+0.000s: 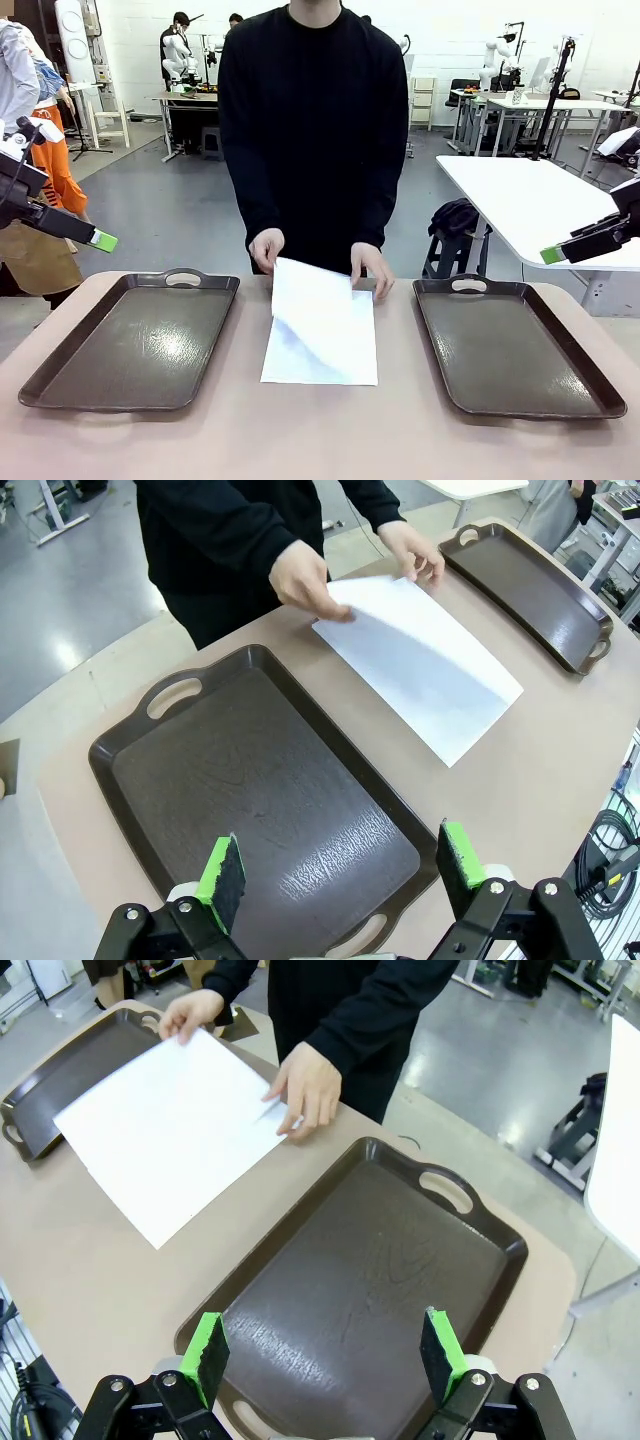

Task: Sort the A4 documents.
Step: Receive the A4 Paper.

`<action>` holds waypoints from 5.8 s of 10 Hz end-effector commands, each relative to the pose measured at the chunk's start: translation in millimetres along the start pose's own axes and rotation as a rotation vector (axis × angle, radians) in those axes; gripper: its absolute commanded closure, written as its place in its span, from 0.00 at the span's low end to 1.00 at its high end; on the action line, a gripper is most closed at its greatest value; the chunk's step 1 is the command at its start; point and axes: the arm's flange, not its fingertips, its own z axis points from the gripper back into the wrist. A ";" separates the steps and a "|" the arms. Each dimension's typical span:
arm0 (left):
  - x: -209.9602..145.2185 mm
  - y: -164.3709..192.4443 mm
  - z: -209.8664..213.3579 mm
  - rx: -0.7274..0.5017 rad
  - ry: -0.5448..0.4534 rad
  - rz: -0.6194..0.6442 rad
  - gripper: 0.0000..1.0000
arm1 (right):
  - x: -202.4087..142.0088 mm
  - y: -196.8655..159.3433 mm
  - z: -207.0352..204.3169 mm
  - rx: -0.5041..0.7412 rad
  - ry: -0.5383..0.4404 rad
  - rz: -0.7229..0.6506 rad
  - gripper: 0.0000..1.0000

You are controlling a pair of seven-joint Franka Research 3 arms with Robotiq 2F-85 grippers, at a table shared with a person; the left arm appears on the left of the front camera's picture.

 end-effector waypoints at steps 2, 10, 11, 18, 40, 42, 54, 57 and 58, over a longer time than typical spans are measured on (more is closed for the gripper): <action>-0.3 1.6 0.7 -0.002 -0.008 -0.001 0.00 | -0.3 -0.1 -0.2 0.003 -0.001 -0.008 0.00; -0.3 1.6 0.7 -0.002 -0.008 -0.001 0.00 | -0.3 -0.1 -0.2 0.003 -0.001 -0.008 0.00; -0.3 1.6 0.7 -0.002 -0.008 -0.001 0.00 | -0.3 -0.1 -0.2 0.003 -0.001 -0.008 0.00; -0.3 1.6 0.7 -0.002 -0.008 -0.001 0.00 | -0.3 -0.1 -0.2 0.003 -0.001 -0.008 0.00; -0.3 1.6 0.7 -0.002 -0.008 -0.001 0.00 | 83.2 48.8 -207.5 0.729 0.087 -0.675 0.00; -0.3 1.6 0.7 -0.002 -0.008 -0.001 0.00 | 90.1 49.1 -224.8 0.826 0.066 -0.732 0.00; -0.3 1.6 0.7 -0.002 -0.008 -0.001 0.00 | 110.9 52.2 -286.6 0.979 0.083 -0.899 0.32; -0.3 1.6 0.7 -0.002 -0.008 -0.001 0.00 | 116.0 56.3 -293.7 1.012 0.092 -0.903 0.58; -0.3 1.6 0.7 -0.002 -0.008 -0.001 0.00 | 117.6 58.7 -296.8 1.023 0.093 -0.904 0.71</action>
